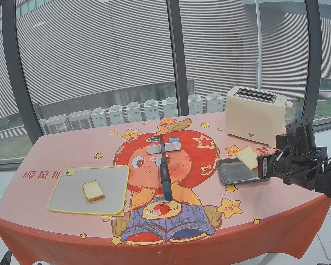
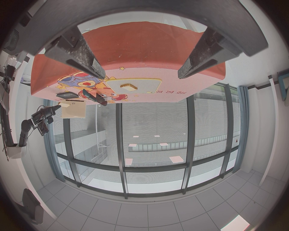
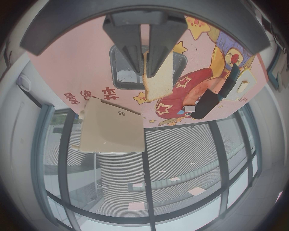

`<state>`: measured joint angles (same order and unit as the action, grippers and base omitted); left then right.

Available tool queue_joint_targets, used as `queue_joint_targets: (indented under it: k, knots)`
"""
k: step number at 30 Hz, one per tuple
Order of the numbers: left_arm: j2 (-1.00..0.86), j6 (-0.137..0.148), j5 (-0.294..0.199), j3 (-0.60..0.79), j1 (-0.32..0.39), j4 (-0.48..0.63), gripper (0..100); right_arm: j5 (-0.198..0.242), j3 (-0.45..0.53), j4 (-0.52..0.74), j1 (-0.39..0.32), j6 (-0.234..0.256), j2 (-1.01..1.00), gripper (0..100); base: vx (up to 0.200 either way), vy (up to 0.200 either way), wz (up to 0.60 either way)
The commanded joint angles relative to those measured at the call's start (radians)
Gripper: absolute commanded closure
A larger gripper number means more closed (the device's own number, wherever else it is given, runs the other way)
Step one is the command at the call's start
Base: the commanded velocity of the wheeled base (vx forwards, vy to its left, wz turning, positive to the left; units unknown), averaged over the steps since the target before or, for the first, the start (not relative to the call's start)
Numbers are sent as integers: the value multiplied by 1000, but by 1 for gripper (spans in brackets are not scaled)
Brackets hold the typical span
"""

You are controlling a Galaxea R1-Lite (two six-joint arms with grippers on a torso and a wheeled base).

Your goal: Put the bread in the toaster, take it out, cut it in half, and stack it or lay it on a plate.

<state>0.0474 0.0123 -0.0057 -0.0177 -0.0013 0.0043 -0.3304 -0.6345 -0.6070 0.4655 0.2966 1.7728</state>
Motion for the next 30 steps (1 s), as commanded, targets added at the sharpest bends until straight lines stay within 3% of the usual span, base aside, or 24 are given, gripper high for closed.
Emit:
queue_joint_targets:
  k: [1,9,16,30]
  knots:
    - [2,0,0,18,0,0,0,-41,-1,-4,35,50,39,100,0,0,0]
    - [2,1,0,18,0,0,0,-96,-7,-4,79,161,42,100,0,0,0]
    - [2,1,0,18,0,0,0,-102,-8,-4,70,245,50,100,0,0,0]
    - [2,0,0,18,0,0,0,-104,-30,-4,35,288,99,100,0,0,0]
